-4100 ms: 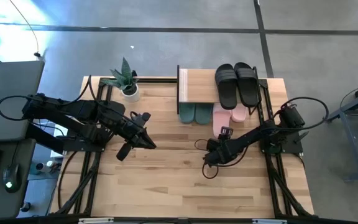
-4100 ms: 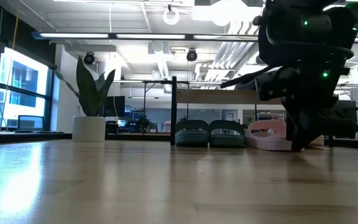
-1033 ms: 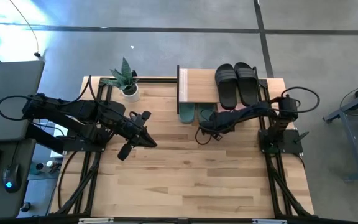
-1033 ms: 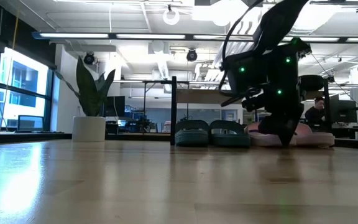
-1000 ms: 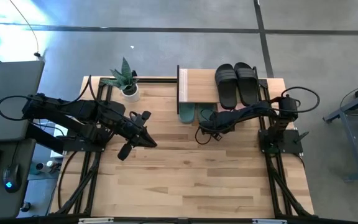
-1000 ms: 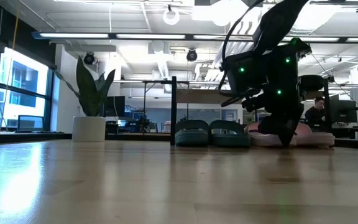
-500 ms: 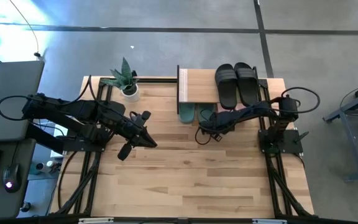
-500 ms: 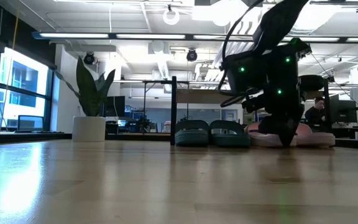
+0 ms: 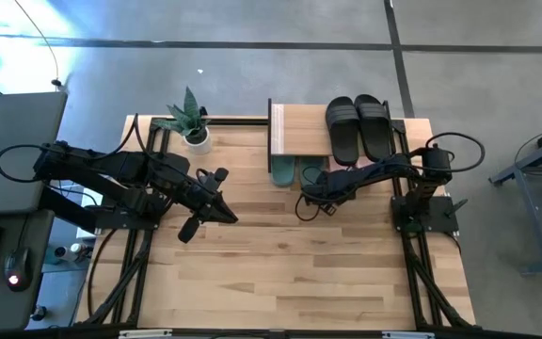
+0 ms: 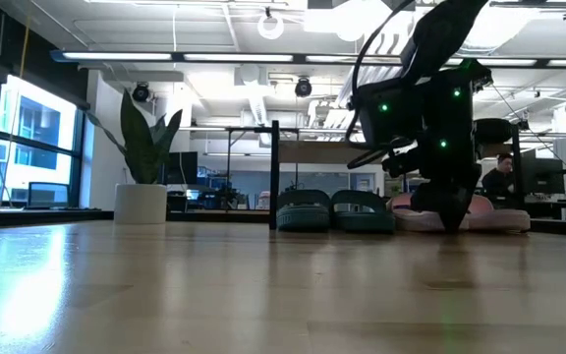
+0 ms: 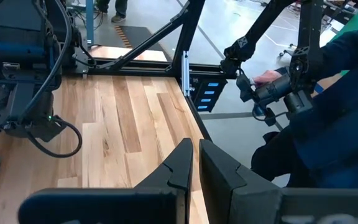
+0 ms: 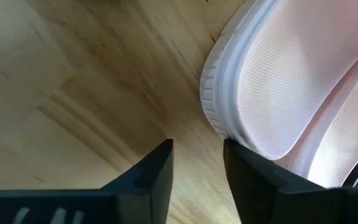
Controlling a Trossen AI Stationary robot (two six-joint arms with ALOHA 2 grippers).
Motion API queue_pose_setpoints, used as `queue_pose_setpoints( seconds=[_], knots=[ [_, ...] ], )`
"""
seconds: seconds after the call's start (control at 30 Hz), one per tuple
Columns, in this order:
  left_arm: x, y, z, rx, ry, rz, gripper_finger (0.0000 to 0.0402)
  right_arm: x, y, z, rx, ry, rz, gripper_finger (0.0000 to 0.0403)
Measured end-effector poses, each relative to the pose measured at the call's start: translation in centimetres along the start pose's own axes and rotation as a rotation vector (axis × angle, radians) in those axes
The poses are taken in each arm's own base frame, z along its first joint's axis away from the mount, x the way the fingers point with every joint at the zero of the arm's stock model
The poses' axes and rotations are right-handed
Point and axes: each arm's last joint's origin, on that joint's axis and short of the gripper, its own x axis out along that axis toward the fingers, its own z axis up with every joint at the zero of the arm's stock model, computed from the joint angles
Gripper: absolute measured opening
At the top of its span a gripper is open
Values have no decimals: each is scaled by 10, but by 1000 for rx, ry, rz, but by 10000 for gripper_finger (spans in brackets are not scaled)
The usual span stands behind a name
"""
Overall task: Pick and place slides into the shelf
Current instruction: Move the pink slipper under the shelf
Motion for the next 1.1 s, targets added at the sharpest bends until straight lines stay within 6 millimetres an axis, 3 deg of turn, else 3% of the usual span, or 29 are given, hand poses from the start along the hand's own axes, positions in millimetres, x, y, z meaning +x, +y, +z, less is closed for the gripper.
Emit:
queue_pose_setpoints(
  seconds=[0.37,1.1],
  knots=[
    [0,0,0,0,0,0,17,-1,0,0,-4,-2,-3,195],
    [0,0,0,5,0,0,17,-3,4,-2,-59,36,79,197]
  ],
)
